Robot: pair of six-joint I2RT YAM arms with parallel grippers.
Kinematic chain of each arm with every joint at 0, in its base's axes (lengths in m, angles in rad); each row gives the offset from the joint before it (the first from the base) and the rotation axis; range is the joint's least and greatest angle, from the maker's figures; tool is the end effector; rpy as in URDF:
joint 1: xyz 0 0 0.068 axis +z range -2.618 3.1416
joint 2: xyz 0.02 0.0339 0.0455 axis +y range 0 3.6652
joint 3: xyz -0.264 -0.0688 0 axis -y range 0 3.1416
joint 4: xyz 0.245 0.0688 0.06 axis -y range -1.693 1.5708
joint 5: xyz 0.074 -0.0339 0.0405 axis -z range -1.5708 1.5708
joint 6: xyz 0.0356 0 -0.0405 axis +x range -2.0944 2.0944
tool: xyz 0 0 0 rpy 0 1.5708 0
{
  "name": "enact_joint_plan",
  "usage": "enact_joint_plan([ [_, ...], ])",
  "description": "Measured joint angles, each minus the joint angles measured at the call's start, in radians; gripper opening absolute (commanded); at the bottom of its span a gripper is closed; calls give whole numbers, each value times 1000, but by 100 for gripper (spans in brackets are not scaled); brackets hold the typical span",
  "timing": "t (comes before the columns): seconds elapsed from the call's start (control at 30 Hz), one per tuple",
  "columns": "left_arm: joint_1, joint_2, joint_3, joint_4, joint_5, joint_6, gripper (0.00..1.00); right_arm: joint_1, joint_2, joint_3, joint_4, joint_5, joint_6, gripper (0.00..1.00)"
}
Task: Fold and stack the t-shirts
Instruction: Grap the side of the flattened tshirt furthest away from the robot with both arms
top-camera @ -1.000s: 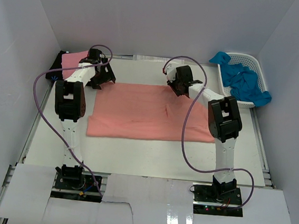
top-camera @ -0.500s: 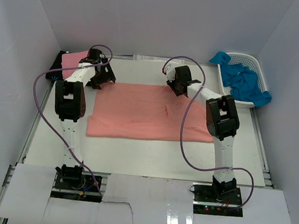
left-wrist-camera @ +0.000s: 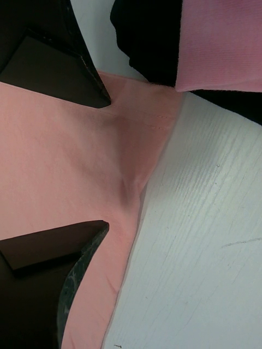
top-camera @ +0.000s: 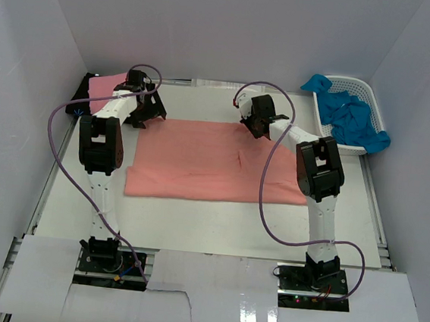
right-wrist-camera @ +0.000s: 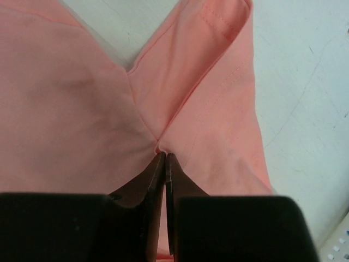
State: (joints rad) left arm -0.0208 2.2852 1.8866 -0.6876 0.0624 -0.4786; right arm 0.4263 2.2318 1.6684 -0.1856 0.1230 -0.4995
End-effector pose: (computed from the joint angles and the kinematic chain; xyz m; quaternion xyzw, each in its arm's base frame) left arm 0.4929 -0.0125 0.1762 -0.2129 0.9467 -0.0886 0.2249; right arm 0.4583 0.2033 0.1673 -0.3866 0.8297 -0.0709 0.3963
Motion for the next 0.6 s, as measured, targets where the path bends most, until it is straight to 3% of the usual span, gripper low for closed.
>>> enact_joint_plan([
  [0.6, 53, 0, 9, -3, 25, -47, 97, -34, -21, 79, -29, -25, 47, 8],
])
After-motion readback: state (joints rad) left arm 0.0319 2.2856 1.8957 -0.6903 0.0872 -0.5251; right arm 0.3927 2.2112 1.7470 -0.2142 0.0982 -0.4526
